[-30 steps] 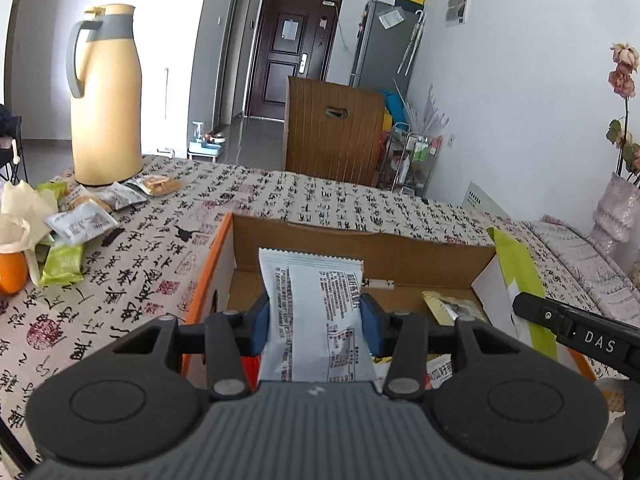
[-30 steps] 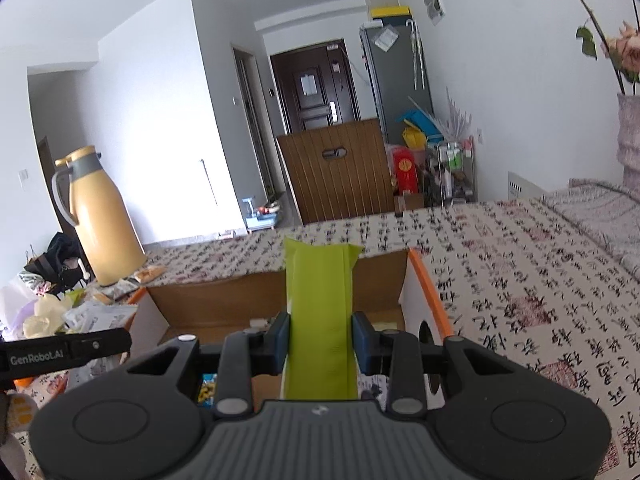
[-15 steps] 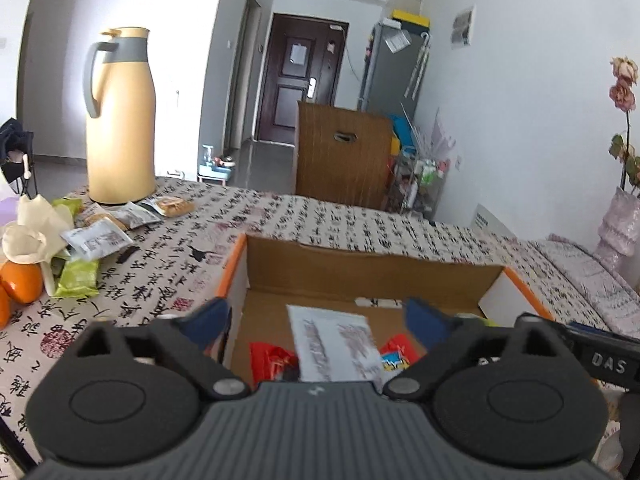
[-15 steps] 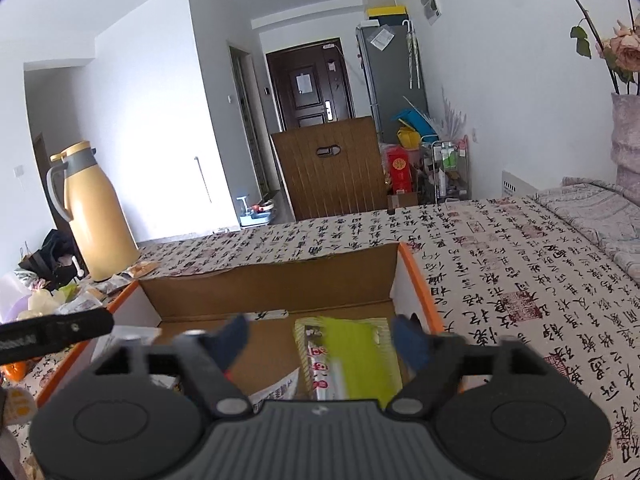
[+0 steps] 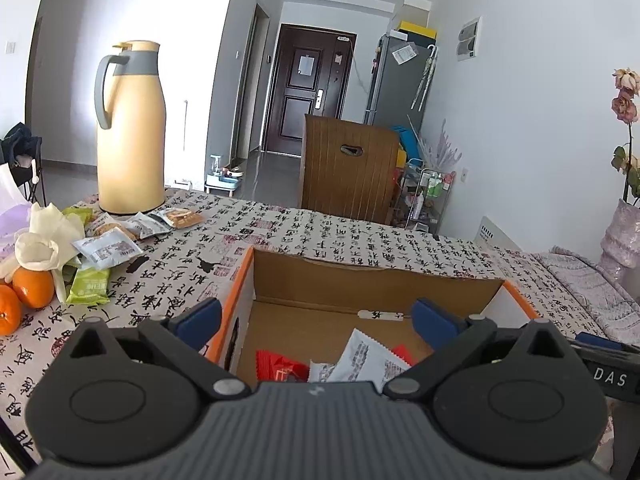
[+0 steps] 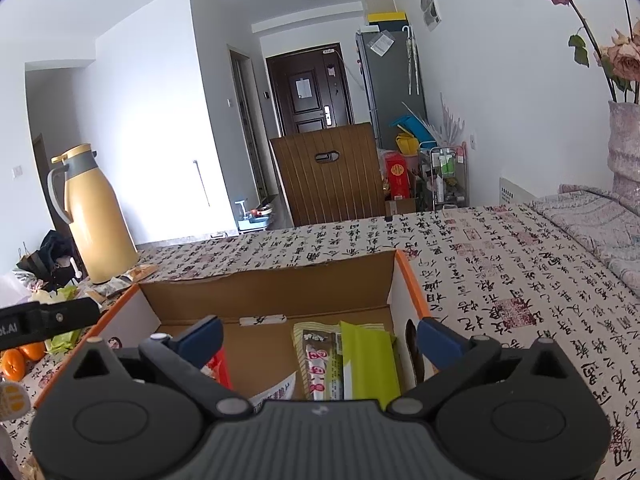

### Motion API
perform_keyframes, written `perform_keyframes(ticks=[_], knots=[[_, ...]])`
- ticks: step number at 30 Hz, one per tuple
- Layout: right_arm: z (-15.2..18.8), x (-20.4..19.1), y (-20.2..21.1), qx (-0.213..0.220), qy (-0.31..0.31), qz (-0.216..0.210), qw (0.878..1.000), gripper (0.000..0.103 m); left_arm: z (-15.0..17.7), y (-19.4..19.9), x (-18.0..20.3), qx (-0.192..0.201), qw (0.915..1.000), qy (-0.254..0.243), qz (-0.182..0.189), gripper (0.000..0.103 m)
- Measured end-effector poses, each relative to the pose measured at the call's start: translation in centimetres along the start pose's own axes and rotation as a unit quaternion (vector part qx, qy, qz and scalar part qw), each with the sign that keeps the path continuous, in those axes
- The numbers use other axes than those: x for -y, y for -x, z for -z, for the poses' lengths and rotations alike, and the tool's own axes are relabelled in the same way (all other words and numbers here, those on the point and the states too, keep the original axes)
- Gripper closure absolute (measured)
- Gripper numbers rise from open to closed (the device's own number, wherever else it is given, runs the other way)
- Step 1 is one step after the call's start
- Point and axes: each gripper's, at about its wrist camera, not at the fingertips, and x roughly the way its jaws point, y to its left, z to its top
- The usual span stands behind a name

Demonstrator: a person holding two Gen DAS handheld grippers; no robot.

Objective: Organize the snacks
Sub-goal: 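Lower both packets into the cardboard box and open both tools, then move both open tools back over the snack pile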

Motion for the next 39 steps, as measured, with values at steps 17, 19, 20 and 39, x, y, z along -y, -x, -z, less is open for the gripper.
perform_keyframes(ticks=[17,19,20,39], knots=[[-0.5,-0.7,6.4,0.024,0.019,0.014,0.999,0.000,-1.0,6.5,0.0,0.034,0.9992,-0.005,0.020,0.000],[-0.3,-0.8,7.1,0.024,0.023,0.013,0.999,0.000,-0.8,7.3,-0.1,0.033,0.9992,-0.005,0.020,0.000],[-0.1,-0.9,7.5,0.024,0.026,0.013,0.999,0.000,-0.6,7.6,-0.1,0.033,0.9992,-0.005,0.021,0.000],[5.1,-0.2,14.4,0.016,0.029,0.016,0.999,0.000,5.3,11.6,-2.0,0.003,0.9996,-0.022,0.017,0.000]])
